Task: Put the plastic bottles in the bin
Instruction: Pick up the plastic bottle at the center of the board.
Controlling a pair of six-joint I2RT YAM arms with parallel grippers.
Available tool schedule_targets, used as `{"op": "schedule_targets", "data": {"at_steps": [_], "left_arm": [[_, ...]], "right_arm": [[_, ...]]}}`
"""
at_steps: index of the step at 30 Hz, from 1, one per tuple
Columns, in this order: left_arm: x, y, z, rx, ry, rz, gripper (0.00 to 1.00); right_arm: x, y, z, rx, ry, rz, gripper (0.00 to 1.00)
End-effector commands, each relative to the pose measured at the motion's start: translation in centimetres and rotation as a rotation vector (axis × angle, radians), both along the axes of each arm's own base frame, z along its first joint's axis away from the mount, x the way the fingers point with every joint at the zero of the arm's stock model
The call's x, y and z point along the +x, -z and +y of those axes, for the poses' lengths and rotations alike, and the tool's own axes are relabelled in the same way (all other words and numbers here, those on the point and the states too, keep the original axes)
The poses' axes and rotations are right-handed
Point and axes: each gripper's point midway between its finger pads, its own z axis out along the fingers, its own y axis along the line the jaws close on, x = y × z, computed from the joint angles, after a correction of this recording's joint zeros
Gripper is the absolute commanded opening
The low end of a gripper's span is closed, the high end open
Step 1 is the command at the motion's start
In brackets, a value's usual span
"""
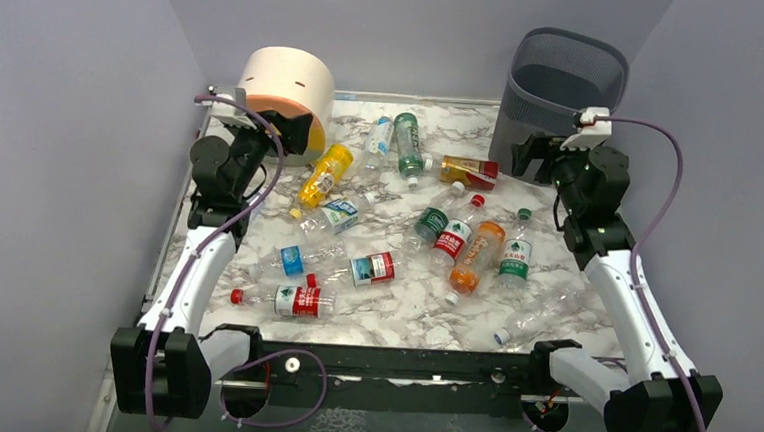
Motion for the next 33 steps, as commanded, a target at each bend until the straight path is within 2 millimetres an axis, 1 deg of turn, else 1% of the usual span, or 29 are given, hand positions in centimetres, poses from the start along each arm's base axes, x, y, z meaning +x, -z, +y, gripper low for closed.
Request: {"op": "schedule_targets", "data": {"at_steps": [1, 2, 3, 4, 5, 7, 8, 9, 11, 13, 16, 19, 21, 23, 25, 27, 31, 33], "left_arm": [[-2.1, -2.6, -2.3, -0.042, 0.138, 0.094, 0.99], [-2.7, -3.3, -2.7, 0.017, 0.176, 0.104, 0.99], [-3.3, -4.5, -2.9, 0.038, 0.185, 0.080, 0.99], [-3.9, -5.2, -2.8, 0.036, 0.182, 0.054, 0.99], [-4.4, -5.8, -2.7, 0.034, 0.179, 0.033, 0.99], [-5.5, -6.2, -2.9, 0.036, 0.194, 0.008, 0.99], [-5.8, -6.1, -2.8, 0.023, 0.186, 0.016, 0.99], [-6.0, -5.8, -2.5, 0.003, 0.166, 0.036, 0.99], [-6.2, -4.5, -2.1, -0.052, 0.134, 0.082, 0.99], [-6.2, -3.5, -2.4, -0.077, 0.147, 0.116, 0.99], [-5.9, -1.9, -3.6, -0.095, 0.222, 0.184, 0.99], [-4.9, 0.3, -4.4, -0.095, 0.275, 0.301, 0.99], [-4.8, 1.9, -5.5, -0.091, 0.353, 0.358, 0.99], [-5.1, 3.0, -6.6, -0.090, 0.421, 0.379, 0.99], [-5.3, 3.8, -7.7, -0.074, 0.442, 0.385, 0.99], [-5.4, 4.6, -8.8, -0.057, 0.443, 0.403, 0.99], [-5.5, 6.3, -11.2, -0.001, 0.452, 0.469, 0.99], [-5.6, 7.2, -12.0, 0.026, 0.456, 0.506, 0.99]], "right_arm": [[-3.1, -4.4, 1.0, 0.158, -0.024, 0.001, 1.00], [-3.8, -5.7, 1.6, 0.177, -0.060, 0.004, 1.00], [-4.3, -6.4, 2.2, 0.188, -0.094, 0.009, 1.00], [-4.6, -6.9, 2.4, 0.191, -0.109, 0.003, 1.00], [-4.7, -6.9, 2.4, 0.202, -0.107, 0.008, 1.00], [-4.7, -5.5, 0.5, 0.255, 0.033, 0.065, 1.00], [-4.8, -4.5, -0.7, 0.279, 0.118, 0.101, 1.00], [-5.1, -3.9, -1.3, 0.296, 0.165, 0.127, 1.00], [-5.1, -3.1, -1.3, 0.284, 0.166, 0.156, 0.99], [-4.9, -2.1, -1.2, 0.268, 0.165, 0.204, 1.00], [-4.7, 0.3, -1.8, 0.243, 0.220, 0.317, 0.99], [-4.7, 4.0, -2.7, 0.198, 0.296, 0.457, 1.00], [-5.0, 6.6, -3.6, 0.167, 0.359, 0.548, 1.00], [-5.6, 9.0, -4.4, 0.134, 0.415, 0.630, 1.00], [-6.3, 11.0, -4.9, 0.104, 0.446, 0.681, 1.00], [-6.8, 12.7, -5.0, 0.082, 0.447, 0.714, 1.00], [-8.5, 17.1, -4.7, 0.056, 0.439, 0.851, 1.00], [-9.3, 18.7, -4.3, 0.059, 0.425, 0.897, 0.97]]}}
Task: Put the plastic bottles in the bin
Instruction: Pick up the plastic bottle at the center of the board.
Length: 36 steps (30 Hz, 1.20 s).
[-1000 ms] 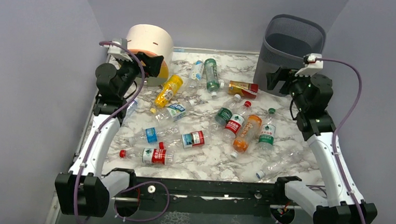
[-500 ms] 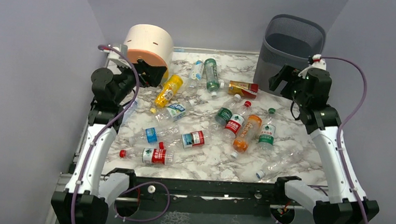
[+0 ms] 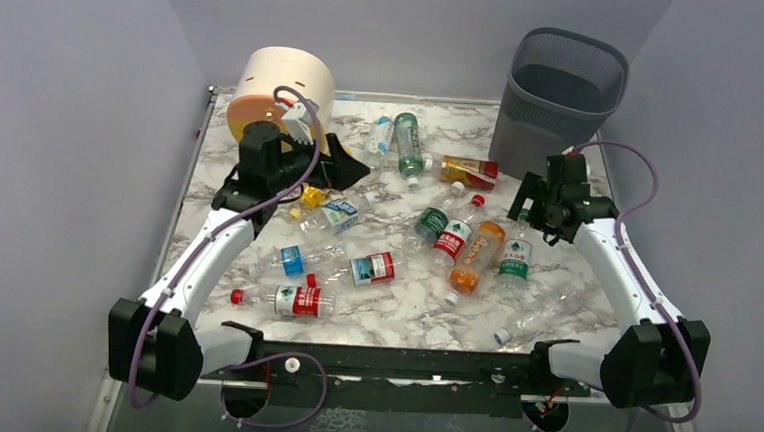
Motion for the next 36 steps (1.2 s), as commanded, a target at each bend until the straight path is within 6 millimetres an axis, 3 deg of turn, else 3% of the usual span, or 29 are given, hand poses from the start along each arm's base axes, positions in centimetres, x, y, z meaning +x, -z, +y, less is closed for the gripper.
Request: {"op": "schedule_targets", "data": {"at_steps": [1, 5, 11, 16, 27, 32, 36], "left_arm": [[0.1, 1.3, -1.6, 0.076, 0.018, 0.035, 0.99], [0.0, 1.8, -2.0, 0.083, 0.021, 0.046, 0.99], [0.0, 1.5, -1.9, 0.085, 0.010, 0.026, 0.99], [-0.1, 1.4, -2.0, 0.083, 0.018, 0.024, 0.99], [0.0, 2.0, -2.1, 0.081, 0.013, 0.028, 0.99], [0.0, 2.3, -2.3, 0.083, 0.022, 0.030, 0.99], [-0.1, 2.4, -2.3, 0.088, 0.028, 0.026, 0.99]], "right_arm": [[-2.1, 3.5, -0.1, 0.000, 0.013, 0.121, 0.95], [-1.5, 3.5, 0.5, 0.025, -0.011, 0.119, 0.92], [-2.1, 7.3, 1.4, 0.059, -0.024, 0.243, 0.85], [-2.7, 9.5, 2.2, 0.103, -0.041, 0.280, 0.72], [-2.8, 11.4, 2.6, 0.116, -0.056, 0.308, 0.59], [-2.1, 10.7, 2.9, 0.127, -0.072, 0.297, 0.32], [-0.7, 7.3, 3.1, 0.128, -0.091, 0.228, 0.29]]}}
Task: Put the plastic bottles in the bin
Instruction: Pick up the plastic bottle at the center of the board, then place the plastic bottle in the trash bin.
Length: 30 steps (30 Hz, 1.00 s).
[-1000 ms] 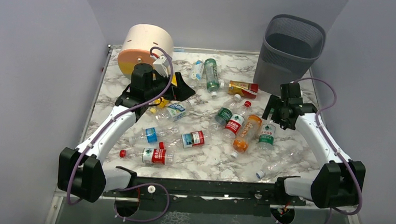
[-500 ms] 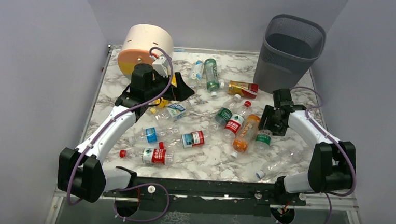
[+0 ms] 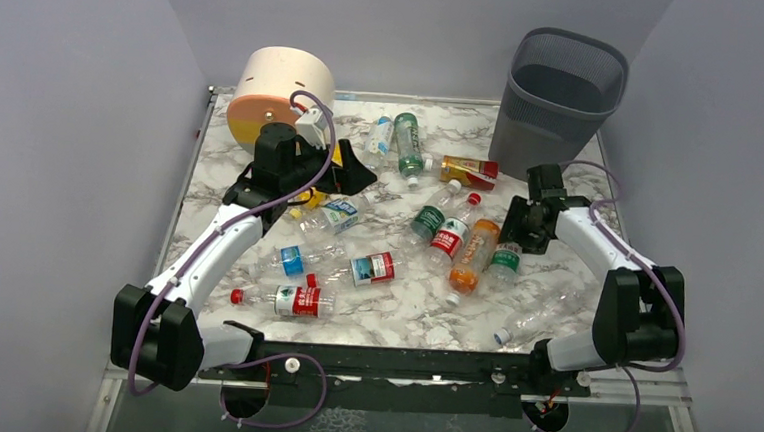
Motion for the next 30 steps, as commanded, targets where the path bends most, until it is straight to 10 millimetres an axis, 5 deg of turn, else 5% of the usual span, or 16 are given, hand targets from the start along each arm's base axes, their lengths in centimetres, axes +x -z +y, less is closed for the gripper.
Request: {"op": "schedule_targets", "data": {"at_steps": [1, 21, 30], "left_arm": [[0.2, -0.3, 0.0, 0.008, -0.004, -0.043, 0.99], [0.3, 0.7, -1.3, 0.001, 0.046, -0.007, 0.99], [-0.1, 0.1, -1.2, 0.011, 0.046, -0.019, 0.99]], "right_arm": [[1.7, -3.6, 0.7, 0.027, -0.034, -0.075, 0.28], [6.7, -29.3, 4.3, 0.192, -0.196, -0.622, 0.30], [13.8, -35.4, 4.3, 0.181, -0.144, -0.817, 0.32]]}}
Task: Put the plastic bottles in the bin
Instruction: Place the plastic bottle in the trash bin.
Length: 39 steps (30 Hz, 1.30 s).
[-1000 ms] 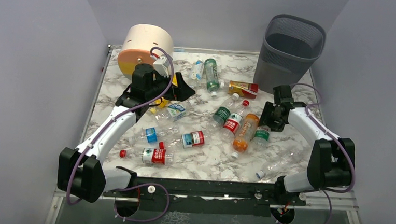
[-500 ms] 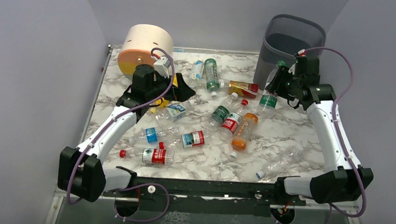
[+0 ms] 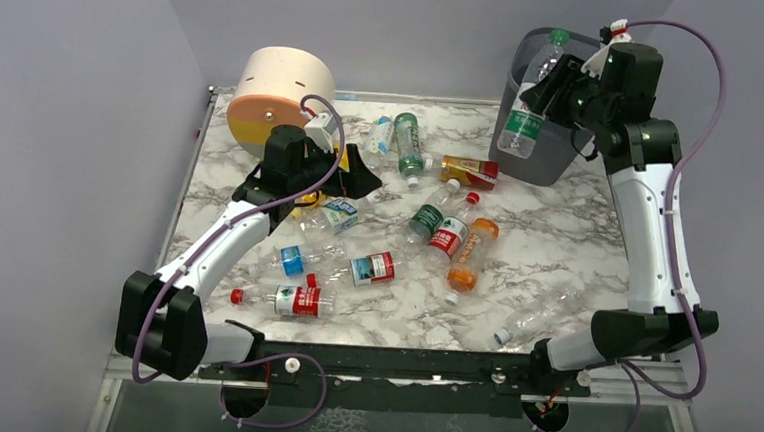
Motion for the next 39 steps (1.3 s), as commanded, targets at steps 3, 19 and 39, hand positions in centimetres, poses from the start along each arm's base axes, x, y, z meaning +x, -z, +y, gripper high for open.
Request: {"op": "schedule_targets", "data": {"at_steps": [3, 19, 39], "left_arm": [[-0.4, -1.8, 0.0, 0.000, 0.014, -0.052, 0.99], [-1.1, -2.0, 0.5, 0.032, 0.019, -0.047, 0.99], [-2.2, -2.9, 1.2, 0.061, 0.008, -0.058, 0.99]], "right_arm": [[5.5, -2.8, 0.2, 0.031, 0.038, -0.117, 0.33], [14.3, -6.2, -11.6, 0.319, 0.190, -0.297, 0.34], [12.8, -3.2, -13.9, 0.310, 0.221, -0.183, 1.00]]}}
